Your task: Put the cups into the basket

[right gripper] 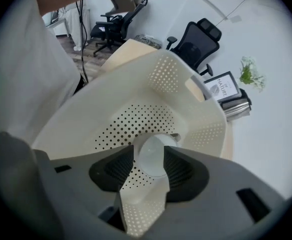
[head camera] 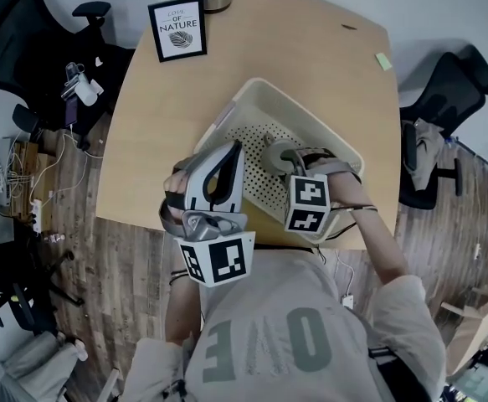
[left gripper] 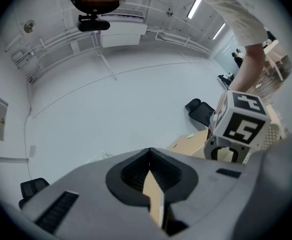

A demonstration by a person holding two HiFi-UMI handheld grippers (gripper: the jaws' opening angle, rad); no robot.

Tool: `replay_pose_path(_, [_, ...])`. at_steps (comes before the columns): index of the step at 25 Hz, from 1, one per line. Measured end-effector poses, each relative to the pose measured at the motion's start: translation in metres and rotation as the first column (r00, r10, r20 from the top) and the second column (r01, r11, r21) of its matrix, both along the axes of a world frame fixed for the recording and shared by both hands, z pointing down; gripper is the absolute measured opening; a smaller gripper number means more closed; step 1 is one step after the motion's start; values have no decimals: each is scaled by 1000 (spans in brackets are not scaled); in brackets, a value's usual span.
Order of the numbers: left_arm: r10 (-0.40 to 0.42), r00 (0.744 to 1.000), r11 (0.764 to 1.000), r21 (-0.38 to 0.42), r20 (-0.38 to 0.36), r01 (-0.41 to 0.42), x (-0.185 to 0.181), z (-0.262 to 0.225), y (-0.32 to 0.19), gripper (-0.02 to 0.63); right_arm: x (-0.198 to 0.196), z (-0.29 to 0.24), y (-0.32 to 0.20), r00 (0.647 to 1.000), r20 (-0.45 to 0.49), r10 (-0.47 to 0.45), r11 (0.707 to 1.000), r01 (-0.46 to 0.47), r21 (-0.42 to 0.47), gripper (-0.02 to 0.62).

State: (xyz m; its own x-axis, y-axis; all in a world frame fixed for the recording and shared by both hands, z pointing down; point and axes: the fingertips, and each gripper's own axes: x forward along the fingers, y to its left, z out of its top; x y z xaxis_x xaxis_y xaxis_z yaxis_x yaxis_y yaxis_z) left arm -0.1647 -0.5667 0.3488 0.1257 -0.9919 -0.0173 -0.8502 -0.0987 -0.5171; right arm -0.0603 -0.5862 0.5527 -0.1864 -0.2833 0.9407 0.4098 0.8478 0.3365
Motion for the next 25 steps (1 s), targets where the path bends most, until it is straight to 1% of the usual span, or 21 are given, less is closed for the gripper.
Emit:
replay_pose_path(2, [18,1000,1000,9,3,-18,4,-4,-3,9,-8,-25,-1,993,105,47,999,-49,10,183])
replay_pose_path(3, [25,1000,1000,13,3,-25,6,-7,-5,9,-12,-40,-3,982,173,81,996,-84,10,183])
replay_pose_path(5, [26,1000,999,19,2,-26,8,-13,-11,9,-17,-71,-11,938,310,153,986,-167,18,182])
replay_pose_path(6, [21,1000,1000,23,-2,-21,8,-16,-15,9,-18,-87,-18,909,377,178,977,-208,41,167])
replay_pose_path(7, [17,1000,999,28,-12,-17,9,-20,-18,9,-17,-104,-25,873,448,193,965,-252,75,101])
replay_pose_path(8, [19,999,999,34,-28,-18,12,-25,-21,9,-14,-121,-32,828,521,205,949,-298,100,4])
replay_pose_path(9, [28,998,999,42,-49,-26,15,-30,-23,9,-10,-138,-36,775,592,222,934,-344,100,0])
replay_pose_path(10, [40,997,998,49,-70,-37,19,-35,-26,9,-5,-153,-39,709,661,246,919,-388,74,-2])
replay_pose_path(11, [53,995,997,52,-86,-48,22,-41,-27,9,0,-169,-40,628,730,271,903,-428,33,-2])
replay_pose_path(12, [63,993,997,49,-96,-59,25,-46,-29,9,4,-187,-40,533,795,288,886,-463,-10,-2])
replay_pose_path(13, [73,992,997,42,-101,-69,27,-51,-31,9,10,-204,-40,426,854,298,867,-495,-56,-2])
replay_pose_path(14, [83,990,996,37,-110,-79,30,-55,-34,9,17,-220,-40,303,902,307,846,-520,-113,-2])
replay_pose_path(15, [93,988,995,35,-123,-89,33,-58,-36,9,25,-234,-39,167,933,320,824,-534,-187,-2])
replay_pose_path(16, [102,986,995,33,-131,-98,38,-60,-37,9,33,-244,-38,40,941,335,804,-532,-264,-2])
replay_pose_path(17, [108,986,994,31,-128,-105,42,-60,-39,9,40,-251,-35,-56,937,344,792,-519,-322,-2])
replay_pose_path(18, [113,987,993,30,-112,-111,48,-60,-40,9,46,-255,-33,-117,933,342,788,-504,-352,-1])
replay_pose_path(19, [121,988,992,30,-93,-119,55,-60,-40,9,50,-259,-29,-149,933,329,790,-498,-358,-2])
replay_pose_path(20, [134,988,991,32,-80,-131,61,-60,-40,9,51,-262,-25,-158,938,308,792,-503,-345,-2])
replay_pose_path(21, [148,986,989,33,-78,-146,68,-60,-40,9,51,-264,-22,-148,948,283,792,-521,-318,-2])
replay_pose_path(24, [179,980,984,40,-81,-176,80,-62,-40,9,55,-264,-19,-90,967,239,773,-585,-246,-2])
replay_pose_path(25, [184,980,983,44,-77,-181,82,-62,-40,9,57,-264,-18,-85,968,238,769,-592,-241,-2])
